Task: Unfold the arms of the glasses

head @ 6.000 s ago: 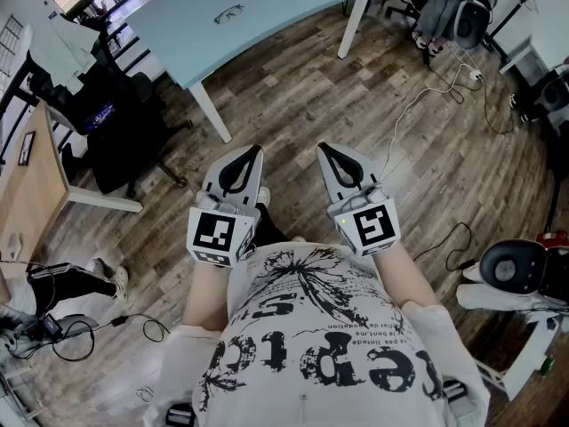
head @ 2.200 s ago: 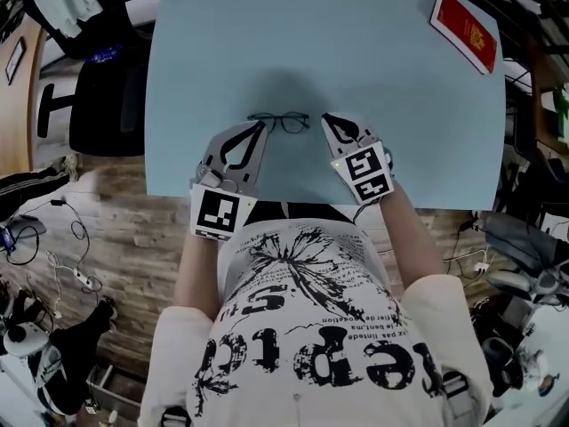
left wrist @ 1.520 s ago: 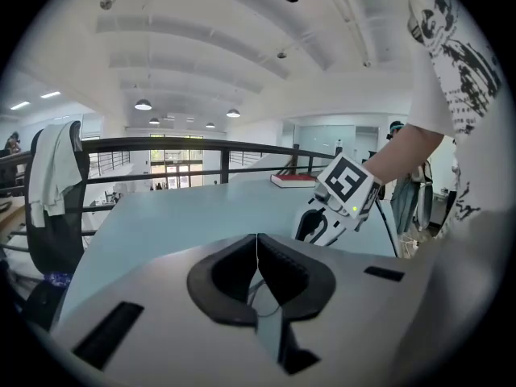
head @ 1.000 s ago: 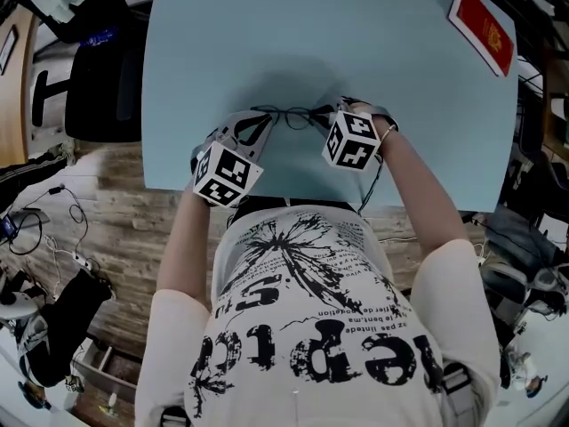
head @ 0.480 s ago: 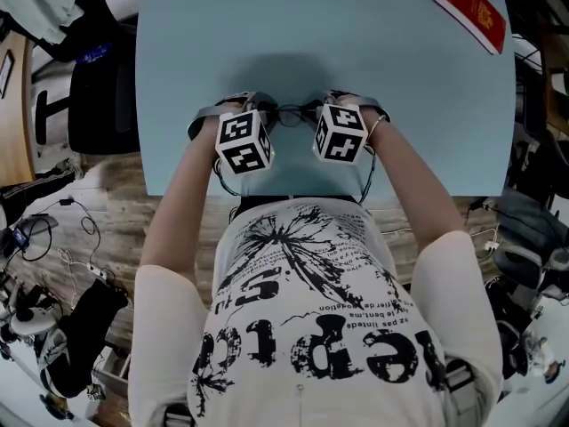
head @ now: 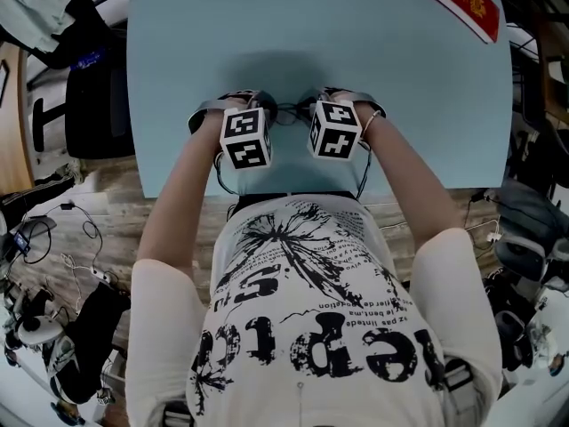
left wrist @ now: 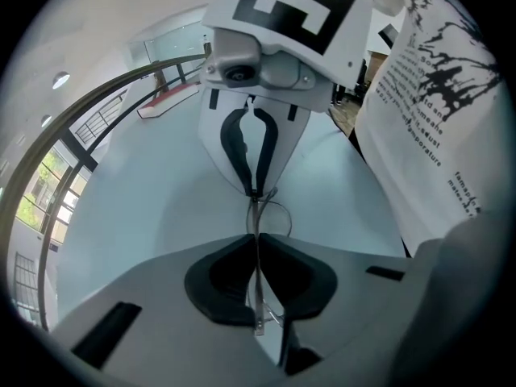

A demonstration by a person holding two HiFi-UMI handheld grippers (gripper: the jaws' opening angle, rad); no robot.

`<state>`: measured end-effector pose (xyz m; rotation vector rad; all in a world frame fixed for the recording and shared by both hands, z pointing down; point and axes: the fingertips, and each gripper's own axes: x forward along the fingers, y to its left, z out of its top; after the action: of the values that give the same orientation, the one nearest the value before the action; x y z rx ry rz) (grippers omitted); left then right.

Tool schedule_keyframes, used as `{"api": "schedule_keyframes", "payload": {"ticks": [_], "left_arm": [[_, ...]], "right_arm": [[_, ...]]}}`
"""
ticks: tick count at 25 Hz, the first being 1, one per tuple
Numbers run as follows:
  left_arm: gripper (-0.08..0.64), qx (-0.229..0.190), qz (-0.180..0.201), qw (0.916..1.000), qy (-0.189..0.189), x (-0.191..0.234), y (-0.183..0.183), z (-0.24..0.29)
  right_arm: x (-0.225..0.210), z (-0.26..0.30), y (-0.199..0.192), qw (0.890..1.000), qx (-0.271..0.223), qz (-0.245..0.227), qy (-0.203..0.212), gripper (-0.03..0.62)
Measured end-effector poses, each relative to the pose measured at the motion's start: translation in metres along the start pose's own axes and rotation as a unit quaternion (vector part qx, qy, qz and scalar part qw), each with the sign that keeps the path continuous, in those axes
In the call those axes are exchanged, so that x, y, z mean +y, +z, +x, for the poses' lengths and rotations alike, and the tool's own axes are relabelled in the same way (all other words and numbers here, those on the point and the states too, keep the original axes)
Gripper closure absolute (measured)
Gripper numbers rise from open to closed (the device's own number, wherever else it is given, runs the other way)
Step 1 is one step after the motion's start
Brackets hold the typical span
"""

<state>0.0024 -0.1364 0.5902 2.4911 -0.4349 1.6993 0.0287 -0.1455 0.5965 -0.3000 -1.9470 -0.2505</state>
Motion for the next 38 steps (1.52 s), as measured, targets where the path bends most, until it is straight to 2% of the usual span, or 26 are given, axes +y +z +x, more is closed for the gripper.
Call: {"api": "schedule_keyframes", "payload": {"ticks": [4,10,17,34,38], "left_arm": [[0.528,-0.006,0.008,0.9999,0.003,0.000,0.003,-0.001],[0.526,-0.042,-0.011,0.9989,0.016,0.002,0.011,-0.008],[0.528,-0.066,-0.032,0.9965,0.040,0.003,0.013,-0.024],[0.529,-0.091,-0.072,0.9884,0.098,-0.003,-0.026,-0.072],[0.529,-0.097,-0.083,0.9869,0.099,-0.010,-0.034,-0.070]], "right_arm": [[0.002,-0.001,-0.003,1.000,-0.002,0.011,0.002,0.555],[0.002,-0.005,-0.008,1.000,-0.001,0.023,-0.003,0.555],[0.006,-0.006,-0.014,0.999,0.020,0.025,-0.007,0.555],[0.017,-0.005,-0.016,0.999,0.040,0.021,-0.023,0.555],[0.019,-0.006,-0.019,0.998,0.045,0.018,-0.026,0.555]]}}
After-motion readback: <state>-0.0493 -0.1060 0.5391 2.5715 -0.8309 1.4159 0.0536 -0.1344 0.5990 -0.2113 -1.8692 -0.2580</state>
